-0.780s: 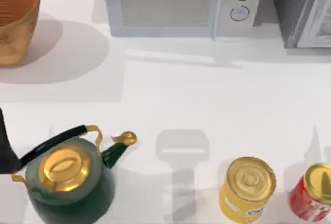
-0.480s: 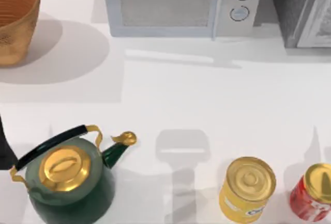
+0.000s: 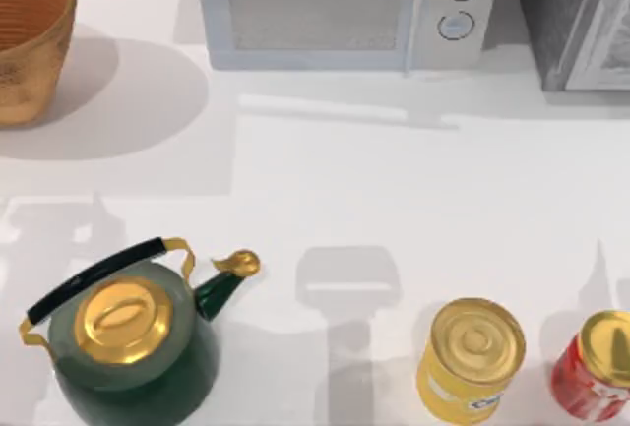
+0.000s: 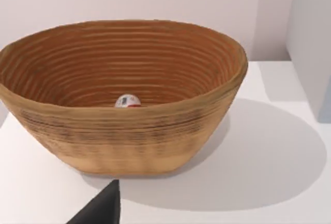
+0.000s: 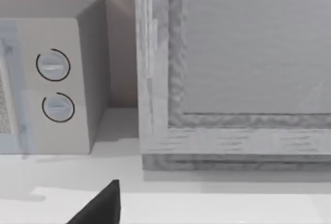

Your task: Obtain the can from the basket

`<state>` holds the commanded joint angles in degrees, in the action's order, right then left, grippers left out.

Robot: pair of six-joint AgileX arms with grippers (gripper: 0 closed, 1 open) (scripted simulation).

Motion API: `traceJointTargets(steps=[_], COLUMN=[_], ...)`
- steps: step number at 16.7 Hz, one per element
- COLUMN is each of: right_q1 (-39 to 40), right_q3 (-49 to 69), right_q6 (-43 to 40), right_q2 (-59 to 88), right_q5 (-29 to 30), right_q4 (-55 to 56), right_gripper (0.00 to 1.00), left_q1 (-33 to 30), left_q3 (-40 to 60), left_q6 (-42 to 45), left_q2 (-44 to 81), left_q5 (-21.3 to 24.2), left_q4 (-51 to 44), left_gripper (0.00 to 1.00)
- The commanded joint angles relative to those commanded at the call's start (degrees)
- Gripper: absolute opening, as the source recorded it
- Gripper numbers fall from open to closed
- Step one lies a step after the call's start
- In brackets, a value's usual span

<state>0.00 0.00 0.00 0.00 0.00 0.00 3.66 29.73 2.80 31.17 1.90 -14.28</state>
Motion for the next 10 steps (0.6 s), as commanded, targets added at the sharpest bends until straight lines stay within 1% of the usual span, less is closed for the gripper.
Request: traceJointTargets(steps=[4,10], right_q1=[0.00,0.00], right_q3=[0.00,0.00], right_q6=[0.00,0.00], right_q2=[0.00,0.00], right_q5=[0.00,0.00], right_q4=[0.00,0.00], right_gripper=[1.00,1.00], left_q1=[2.03,5.17], left_q3=[19.65,51.73], left_q6=[1.91,5.06], left_q2=[21.91,57.77], left_q5=[1.56,3.89], left_q4=[-10.29,-27.11], left_gripper=[1.00,1.00])
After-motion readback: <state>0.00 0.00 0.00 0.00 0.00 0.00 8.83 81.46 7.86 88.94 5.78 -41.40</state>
